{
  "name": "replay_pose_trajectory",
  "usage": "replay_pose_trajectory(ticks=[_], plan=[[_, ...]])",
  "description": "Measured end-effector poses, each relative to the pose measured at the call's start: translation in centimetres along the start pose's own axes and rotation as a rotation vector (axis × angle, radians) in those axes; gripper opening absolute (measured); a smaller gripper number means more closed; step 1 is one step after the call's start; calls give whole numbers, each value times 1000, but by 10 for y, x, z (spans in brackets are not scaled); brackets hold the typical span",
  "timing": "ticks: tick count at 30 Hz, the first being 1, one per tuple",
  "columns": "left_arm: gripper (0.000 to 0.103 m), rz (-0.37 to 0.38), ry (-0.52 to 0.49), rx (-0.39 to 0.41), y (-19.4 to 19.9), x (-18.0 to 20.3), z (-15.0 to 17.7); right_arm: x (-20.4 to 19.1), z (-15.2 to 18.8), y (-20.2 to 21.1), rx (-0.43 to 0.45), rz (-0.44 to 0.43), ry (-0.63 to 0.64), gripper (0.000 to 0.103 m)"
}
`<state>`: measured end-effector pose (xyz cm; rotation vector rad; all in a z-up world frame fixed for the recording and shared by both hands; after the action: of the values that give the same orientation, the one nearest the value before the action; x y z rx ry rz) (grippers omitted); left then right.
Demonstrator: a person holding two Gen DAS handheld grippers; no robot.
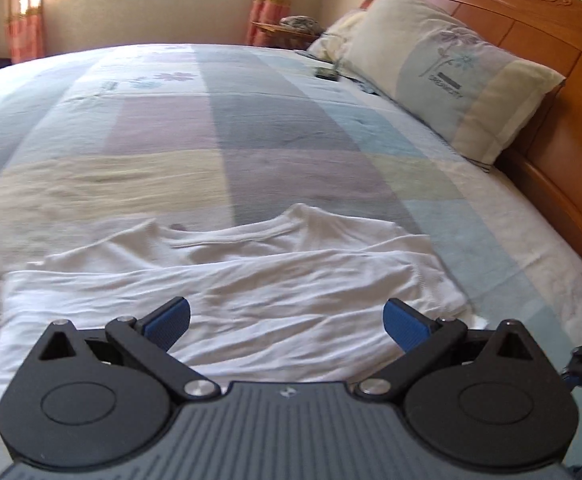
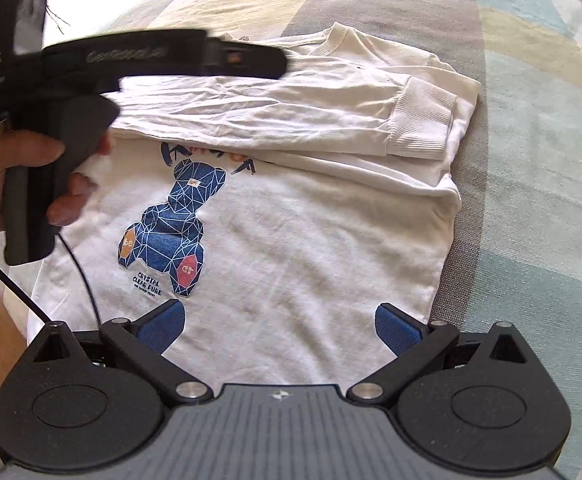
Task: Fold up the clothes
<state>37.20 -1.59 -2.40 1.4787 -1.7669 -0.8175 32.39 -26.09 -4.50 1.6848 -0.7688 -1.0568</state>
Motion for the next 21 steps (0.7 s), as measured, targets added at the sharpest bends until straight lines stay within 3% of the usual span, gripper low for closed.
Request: replay_pose_trajectory(ticks=[4, 6, 10, 14, 18, 21], plan=[[102, -337, 31, -26, 19, -48, 35, -7, -5, -4, -7, 9, 9, 103], [102, -434, 42, -88, 13, -66, 49, -14, -9, -5, -11, 19, 28, 103], [102, -424, 106, -115, 0, -95, 65, -31, -19, -9, -16, 55, 88, 103], [102, -432, 155, -48, -4, -114, 58, -49, -29, -14, -23, 82, 143, 103], [103, -481, 135, -44, -7, -144, 65, -71, -37, -19, -34, 95, 192, 103], [103, -403, 121, -28, -9, -167, 78, -86, -41, -21, -34, 107, 229, 103]])
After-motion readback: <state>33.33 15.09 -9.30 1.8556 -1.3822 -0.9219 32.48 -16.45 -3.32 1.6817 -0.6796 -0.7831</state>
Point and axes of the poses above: each gripper's, at about its wrist camera, not at the fingertips, and y roughly against the way its jaws point, x to its right, z to its underside, the point moved 1 cm from there along -y, roughly the way its jaws point, and after that the axes turned 11 degrees about -x, right-handed, at the moved point
